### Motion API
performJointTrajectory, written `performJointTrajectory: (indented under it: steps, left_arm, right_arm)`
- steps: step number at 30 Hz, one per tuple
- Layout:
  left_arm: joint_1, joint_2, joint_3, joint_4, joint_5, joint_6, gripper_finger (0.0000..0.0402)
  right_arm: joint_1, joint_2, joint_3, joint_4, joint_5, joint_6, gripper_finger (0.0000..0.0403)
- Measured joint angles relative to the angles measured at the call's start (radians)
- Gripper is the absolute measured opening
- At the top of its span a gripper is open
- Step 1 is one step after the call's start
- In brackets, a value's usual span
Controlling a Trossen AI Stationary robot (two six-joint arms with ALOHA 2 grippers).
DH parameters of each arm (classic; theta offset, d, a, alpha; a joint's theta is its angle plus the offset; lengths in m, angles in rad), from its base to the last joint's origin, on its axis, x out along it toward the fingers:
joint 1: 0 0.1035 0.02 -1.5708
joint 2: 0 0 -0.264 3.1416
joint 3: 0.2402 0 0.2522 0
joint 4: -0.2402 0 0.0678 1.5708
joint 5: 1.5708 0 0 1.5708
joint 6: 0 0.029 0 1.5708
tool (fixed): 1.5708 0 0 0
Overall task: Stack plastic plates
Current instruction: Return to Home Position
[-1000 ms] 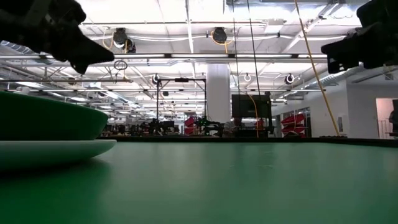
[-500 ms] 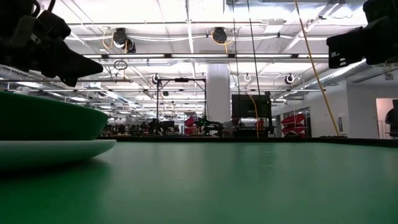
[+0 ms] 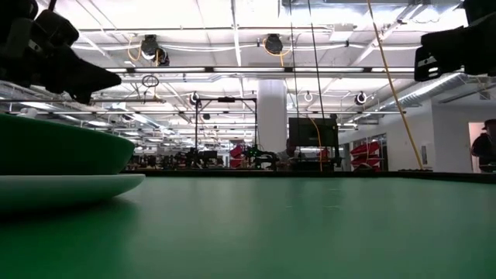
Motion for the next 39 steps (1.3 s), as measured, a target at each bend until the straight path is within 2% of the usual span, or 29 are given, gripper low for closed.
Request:
performJointTrajectory:
  steps: [8,13,18,21,24,31,39]
  left_arm:
    - [0.000,-0.056,0.000,-0.003,0.000,0.024,0.0055]
    - [0.000,-0.080,0.000,-0.004,0.003,0.036,0.0055]
    - [0.000,-0.090,0.001,-0.005,0.010,0.044,0.0055]
    - [0.000,-0.090,0.001,-0.006,0.012,0.048,0.0055]
    - [0.000,-0.090,0.001,-0.007,0.030,0.051,0.0055]
    - [0.007,-0.090,0.001,-0.009,0.051,0.095,0.0055]
    - [0.115,-0.090,0.001,-0.029,0.203,0.103,0.0055]
  right_arm:
    - [-0.087,0.001,0.000,-0.021,-0.146,0.019,0.0000]
    - [-0.149,0.001,0.000,-0.028,-0.168,0.013,0.0000]
    - [-0.177,0.001,0.000,-0.020,-0.243,0.041,0.0000]
    - [-0.179,0.002,0.000,-0.021,-0.234,0.025,0.0000]
    - [-0.206,0.002,0.000,-0.030,-0.161,0.015,0.0000]
    - [-0.255,0.002,0.000,-0.031,-0.165,0.020,0.0000]
    - [-0.256,0.002,0.000,-0.029,-0.166,0.019,0.0000]
